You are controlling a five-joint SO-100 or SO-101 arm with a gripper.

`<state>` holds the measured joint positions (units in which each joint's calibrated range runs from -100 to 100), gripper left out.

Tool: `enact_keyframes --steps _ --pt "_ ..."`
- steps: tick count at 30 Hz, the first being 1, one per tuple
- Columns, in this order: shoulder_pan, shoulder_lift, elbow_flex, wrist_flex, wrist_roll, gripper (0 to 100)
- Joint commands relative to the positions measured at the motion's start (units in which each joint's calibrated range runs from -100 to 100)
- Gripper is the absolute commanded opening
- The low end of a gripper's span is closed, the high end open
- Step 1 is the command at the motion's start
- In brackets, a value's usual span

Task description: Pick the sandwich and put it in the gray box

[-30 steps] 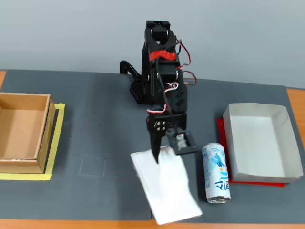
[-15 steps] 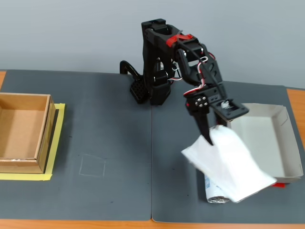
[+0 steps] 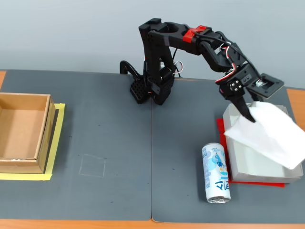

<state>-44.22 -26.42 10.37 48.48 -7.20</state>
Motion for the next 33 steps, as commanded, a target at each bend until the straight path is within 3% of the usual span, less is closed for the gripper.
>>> enact_keyframes --steps 1,19,33 --pt "-2.3 2.0 -3.1 -4.2 -0.4 2" --pt "-10.1 17.2 -3.1 -22.0 0.1 2" --pt "-10.1 23.8 -2.4 -23.9 0.1 2"
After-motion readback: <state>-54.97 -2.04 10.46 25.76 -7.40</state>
